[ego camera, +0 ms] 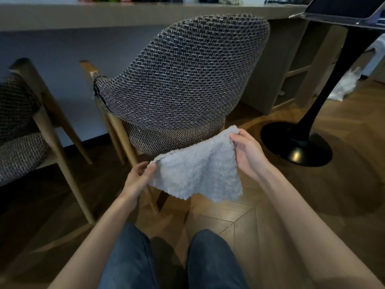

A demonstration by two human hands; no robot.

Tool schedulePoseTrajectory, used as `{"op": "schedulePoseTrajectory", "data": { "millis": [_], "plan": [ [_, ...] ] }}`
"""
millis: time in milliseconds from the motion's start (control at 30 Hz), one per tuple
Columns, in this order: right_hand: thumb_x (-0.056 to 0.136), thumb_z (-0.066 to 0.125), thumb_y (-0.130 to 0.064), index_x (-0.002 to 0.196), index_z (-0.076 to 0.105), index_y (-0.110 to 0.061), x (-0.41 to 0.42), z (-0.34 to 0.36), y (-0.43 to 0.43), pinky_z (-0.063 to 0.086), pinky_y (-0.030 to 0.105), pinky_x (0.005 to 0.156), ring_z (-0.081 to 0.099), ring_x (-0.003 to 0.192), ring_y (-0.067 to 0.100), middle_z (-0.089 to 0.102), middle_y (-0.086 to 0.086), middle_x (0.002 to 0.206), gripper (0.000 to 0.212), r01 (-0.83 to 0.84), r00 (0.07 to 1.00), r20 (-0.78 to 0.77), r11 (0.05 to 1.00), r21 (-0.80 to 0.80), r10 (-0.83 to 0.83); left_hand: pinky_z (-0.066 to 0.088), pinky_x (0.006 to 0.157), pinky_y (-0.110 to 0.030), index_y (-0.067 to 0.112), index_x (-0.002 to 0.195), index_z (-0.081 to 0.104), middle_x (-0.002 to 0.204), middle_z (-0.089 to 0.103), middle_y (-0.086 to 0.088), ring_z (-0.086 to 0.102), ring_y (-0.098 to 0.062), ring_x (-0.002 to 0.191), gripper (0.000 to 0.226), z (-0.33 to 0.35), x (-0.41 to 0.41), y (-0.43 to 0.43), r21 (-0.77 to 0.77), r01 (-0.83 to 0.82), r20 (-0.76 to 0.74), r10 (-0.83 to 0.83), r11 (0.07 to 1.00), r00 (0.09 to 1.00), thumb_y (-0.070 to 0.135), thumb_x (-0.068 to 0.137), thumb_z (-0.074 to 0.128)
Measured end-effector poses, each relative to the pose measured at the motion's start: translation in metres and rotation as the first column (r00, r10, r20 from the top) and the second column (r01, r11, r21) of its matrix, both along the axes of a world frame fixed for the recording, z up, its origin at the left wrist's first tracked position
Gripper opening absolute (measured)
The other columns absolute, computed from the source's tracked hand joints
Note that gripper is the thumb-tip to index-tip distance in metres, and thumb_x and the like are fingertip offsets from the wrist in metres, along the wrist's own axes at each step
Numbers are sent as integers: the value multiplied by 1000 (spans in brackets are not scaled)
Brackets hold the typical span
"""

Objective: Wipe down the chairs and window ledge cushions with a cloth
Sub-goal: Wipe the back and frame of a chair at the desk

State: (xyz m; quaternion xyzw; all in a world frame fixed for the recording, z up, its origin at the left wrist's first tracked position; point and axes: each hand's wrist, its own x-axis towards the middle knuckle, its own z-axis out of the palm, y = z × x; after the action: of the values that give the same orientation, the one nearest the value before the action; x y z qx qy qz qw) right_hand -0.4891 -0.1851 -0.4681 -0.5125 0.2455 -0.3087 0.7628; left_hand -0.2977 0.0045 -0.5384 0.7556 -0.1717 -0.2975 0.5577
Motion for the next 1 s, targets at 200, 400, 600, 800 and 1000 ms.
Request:
{"op": "schedulePoseTrajectory", "data": {
  "millis": [200,400,600,800,1000],
  "plan": [
    [102,33,-19,125,46,-2,3,7,0,47,42,95,55,116,29,58,18,122,32,-126,983,162,960,251,87,26,111,-50,23,151,17,148,38,-15,34,-33,137,102,-40,-42,-19,-48,137,-619,-137,989,773,83,71,36],
    [99,37,-17,97,54,-10,4,1,3,43,44,101,57,109,25,61,12,106,18,-155,954,299,908,389,34,24,111,-51,23,134,43,128,58,-1,41,-24,131,95,-50,-89,-32,-331,300,-627,-446,895,639,69,55,69],
    [100,37,-20,102,57,-11,-7,-11,-5,51,35,87,63,99,20,68,7,99,22,5,987,154,950,311,-56,50,85,-32,16,125,56,120,66,-3,62,-17,108,46,-35,-52,-28,-390,-76,-534,-158,918,830,26,81,67],
    [100,42,-17,120,51,-8,-12,-18,-13,55,32,73,66,101,20,66,10,113,24,68,997,30,981,182,-75,52,85,-36,10,126,56,122,64,-8,61,-25,112,52,-15,-20,-14,-368,15,-304,-136,930,943,19,78,71],
    [92,58,-4,132,30,-37,-28,-29,-21,58,34,73,69,92,21,62,10,111,59,170,960,-174,948,-268,-221,55,63,-19,27,127,45,102,65,9,68,-3,87,62,11,1,0,-346,19,39,-6,938,999,10,77,76]
  ]
}}
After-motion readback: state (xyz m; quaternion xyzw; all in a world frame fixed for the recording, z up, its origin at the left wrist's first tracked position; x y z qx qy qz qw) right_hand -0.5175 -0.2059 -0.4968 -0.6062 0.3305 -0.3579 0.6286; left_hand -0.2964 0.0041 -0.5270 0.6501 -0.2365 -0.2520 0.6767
